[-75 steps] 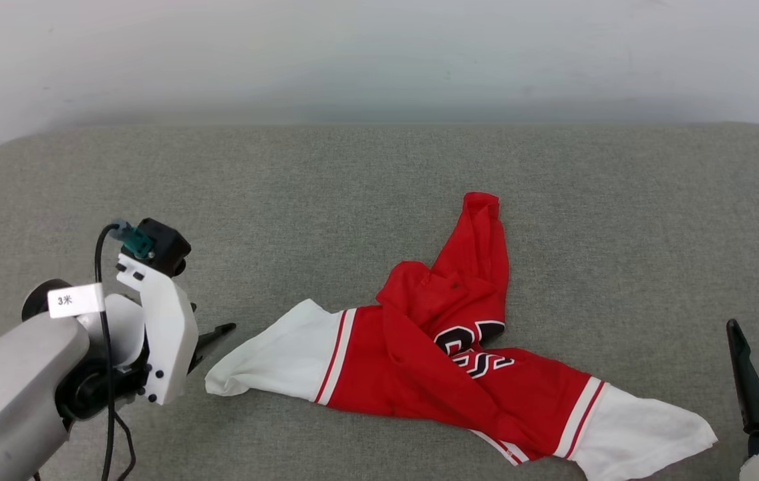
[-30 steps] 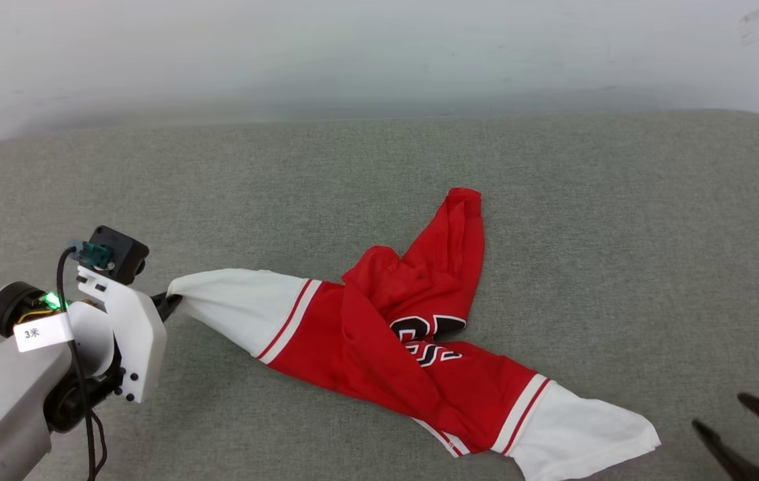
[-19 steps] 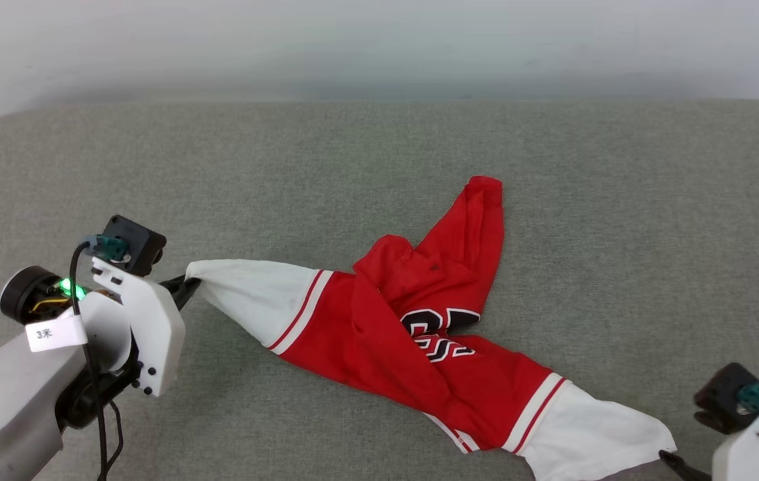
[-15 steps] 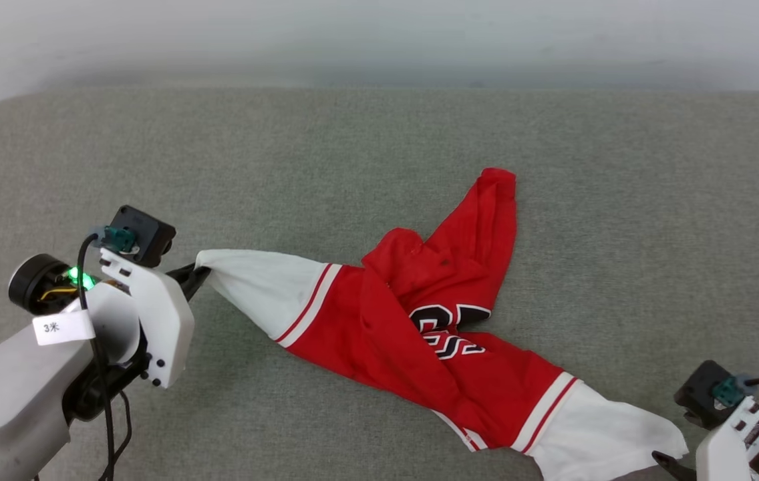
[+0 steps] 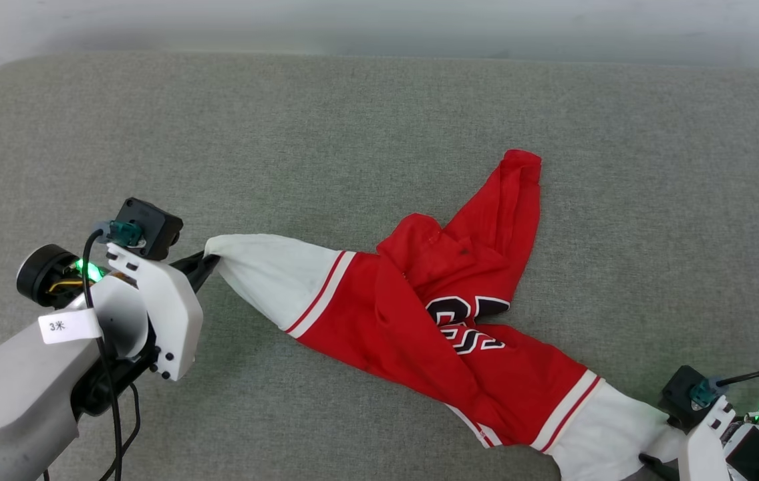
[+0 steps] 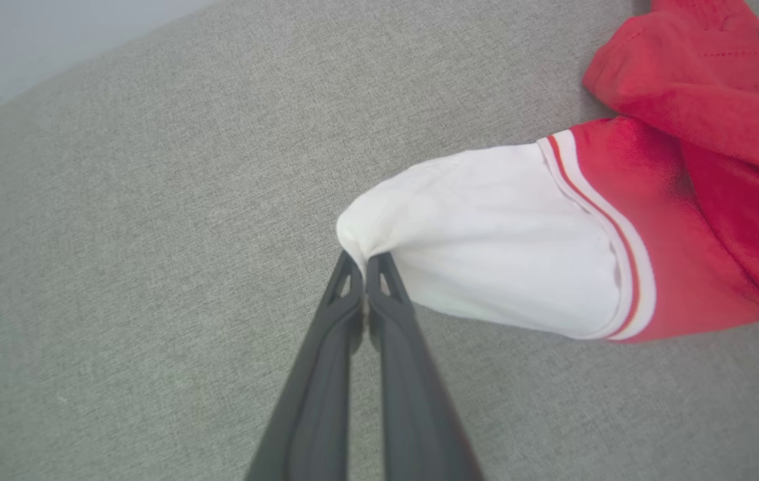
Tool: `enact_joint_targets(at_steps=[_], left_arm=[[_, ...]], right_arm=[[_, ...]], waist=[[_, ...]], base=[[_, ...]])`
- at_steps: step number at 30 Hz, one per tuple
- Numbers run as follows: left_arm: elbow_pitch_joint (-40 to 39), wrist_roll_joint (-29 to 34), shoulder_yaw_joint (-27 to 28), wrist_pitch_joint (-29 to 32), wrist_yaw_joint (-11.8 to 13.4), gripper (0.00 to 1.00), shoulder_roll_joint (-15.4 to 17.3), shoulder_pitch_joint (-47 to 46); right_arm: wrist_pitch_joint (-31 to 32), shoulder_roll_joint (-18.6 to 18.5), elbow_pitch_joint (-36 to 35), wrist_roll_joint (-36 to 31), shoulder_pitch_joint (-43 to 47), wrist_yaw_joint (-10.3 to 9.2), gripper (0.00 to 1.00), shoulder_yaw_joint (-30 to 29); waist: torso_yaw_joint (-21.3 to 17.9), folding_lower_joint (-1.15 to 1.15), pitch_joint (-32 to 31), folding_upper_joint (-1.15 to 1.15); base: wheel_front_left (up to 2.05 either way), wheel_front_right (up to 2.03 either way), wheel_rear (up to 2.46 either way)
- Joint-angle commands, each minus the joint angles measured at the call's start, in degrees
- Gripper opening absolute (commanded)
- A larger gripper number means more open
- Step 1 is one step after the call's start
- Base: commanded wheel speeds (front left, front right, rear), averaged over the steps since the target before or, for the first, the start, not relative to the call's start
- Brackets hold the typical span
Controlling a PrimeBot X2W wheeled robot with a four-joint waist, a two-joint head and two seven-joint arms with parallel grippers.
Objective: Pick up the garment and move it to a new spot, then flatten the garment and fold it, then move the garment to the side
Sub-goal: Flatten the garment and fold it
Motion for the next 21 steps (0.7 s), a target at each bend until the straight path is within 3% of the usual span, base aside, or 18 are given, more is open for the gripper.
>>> enact_joint_targets(at_steps=[1, 2, 11, 21], left_arm=[[0.09, -0.03, 0.08, -0.36, 0.23, 0.0, 0.03, 0.15], [0.22, -0.14, 0.05, -0.43, 0.24, 0.0, 0.16, 0.36], [0.11, -1.07, -0.07, -1.89, 0.6, 0.0, 0.59, 2.79], [-6.96, -1.38, 2.57, -6.58, 3.9, 0.0, 4.47, 5.18]], right_arm=[[-1.28, 5.89, 2.74, 1.3, 1.52, 0.17, 0.5, 4.83], [-2.5, 6.32, 3.27, 1.71, 0.69, 0.17, 0.0, 5.45], [-12.24, 5.24, 4.58, 3.68, -4.19, 0.05, 0.0, 5.2], [-19.53, 3.39, -1.38, 4.13, 0.15, 0.06, 0.0, -9.02]], waist=[[-0.15, 0.02, -0.02, 0.0], [-0.29, 0.02, -0.12, 0.0], [-1.96, 0.02, -3.87, 0.0], [-3.71, 0.02, -9.07, 0.0]], base=[[0.0, 0.0, 0.0], [0.0, 0.0, 0.0], [0.0, 0.0, 0.0], [0.0, 0.0, 0.0]])
